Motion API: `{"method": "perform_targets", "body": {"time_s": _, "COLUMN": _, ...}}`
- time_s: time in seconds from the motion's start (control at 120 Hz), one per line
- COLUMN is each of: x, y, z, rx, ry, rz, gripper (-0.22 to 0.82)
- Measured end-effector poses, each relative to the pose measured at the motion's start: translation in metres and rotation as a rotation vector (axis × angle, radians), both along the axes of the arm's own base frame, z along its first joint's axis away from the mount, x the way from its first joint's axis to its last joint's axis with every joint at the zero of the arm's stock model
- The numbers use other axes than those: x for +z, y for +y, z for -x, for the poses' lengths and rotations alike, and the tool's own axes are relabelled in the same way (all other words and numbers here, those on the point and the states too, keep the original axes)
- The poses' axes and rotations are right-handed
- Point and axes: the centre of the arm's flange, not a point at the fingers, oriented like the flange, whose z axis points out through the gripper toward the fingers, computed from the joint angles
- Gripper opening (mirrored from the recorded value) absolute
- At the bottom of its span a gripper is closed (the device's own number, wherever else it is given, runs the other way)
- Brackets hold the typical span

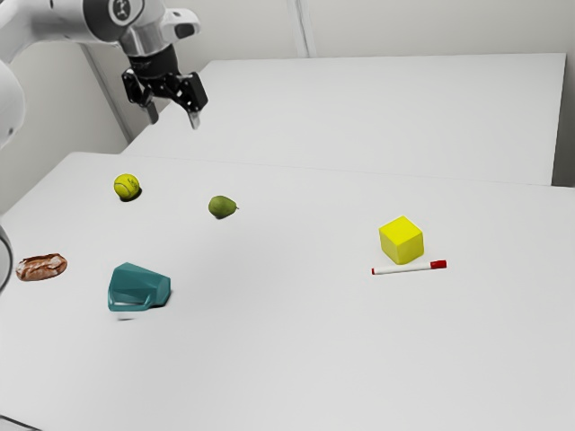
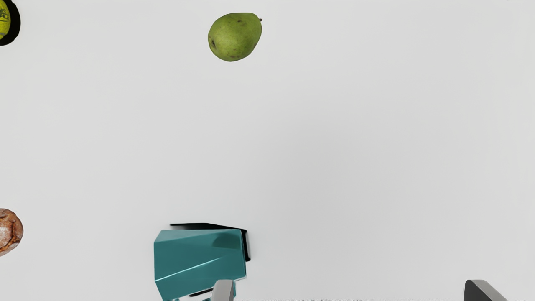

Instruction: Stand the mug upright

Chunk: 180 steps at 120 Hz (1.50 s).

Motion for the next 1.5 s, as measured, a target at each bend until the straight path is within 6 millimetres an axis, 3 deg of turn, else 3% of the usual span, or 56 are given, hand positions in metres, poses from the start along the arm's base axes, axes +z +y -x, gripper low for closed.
{"method": "perform_targets", "body": {"time_s": 0.142, "x": -0.005, "y": -0.006, "z": 0.002, "rx": -0.003, "ry": 0.024, "rz": 0.035, "gripper": 0.60}}
{"method": "perform_targets", "body": {"time_s": 0.333, "x": -0.023, "y": 0.008, "z": 0.001, "rx": 0.031, "ry": 0.053, "rz": 0.075, "gripper": 0.60}}
{"method": "perform_targets", "body": {"time_s": 0.483, "x": -0.069, "y": 0.047, "z": 0.004, "rx": 0.126, "ry": 0.110, "rz": 0.161, "gripper": 0.61}}
{"method": "perform_targets", "body": {"time_s": 0.7, "x": -0.085, "y": 0.049, "z": 0.003, "rx": 0.144, "ry": 0.099, "rz": 0.204, "gripper": 0.60}}
{"method": "perform_targets", "body": {"time_s": 0.942, "x": -0.125, "y": 0.131, "z": 0.023, "rx": 0.322, "ry": 0.121, "rz": 0.314, "gripper": 0.60}}
{"method": "perform_targets", "body": {"time_s": 1.042, "x": -0.169, "y": 0.206, "z": 0.054, "rx": 0.469, "ry": 0.137, "rz": 0.456, "gripper": 0.60}}
{"method": "perform_targets", "body": {"time_s": 1.133, "x": -0.192, "y": 0.276, "z": 0.079, "rx": 0.556, "ry": 0.097, "rz": 0.555, "gripper": 0.60}}
{"method": "perform_targets", "body": {"time_s": 1.2, "x": -0.206, "y": 0.314, "z": 0.084, "rx": 0.567, "ry": 0.065, "rz": 0.597, "gripper": 0.60}}
{"method": "perform_targets", "body": {"time_s": 1.267, "x": -0.218, "y": 0.333, "z": 0.085, "rx": 0.546, "ry": 0.039, "rz": 0.650, "gripper": 0.60}}
{"method": "perform_targets", "body": {"time_s": 1.342, "x": -0.250, "y": 0.351, "z": 0.090, "rx": 0.536, "ry": 0.024, "rz": 0.729, "gripper": 0.60}}
{"method": "perform_targets", "body": {"time_s": 1.5, "x": -0.289, "y": 0.356, "z": 0.106, "rx": 0.454, "ry": -0.010, "rz": 0.877, "gripper": 0.60}}
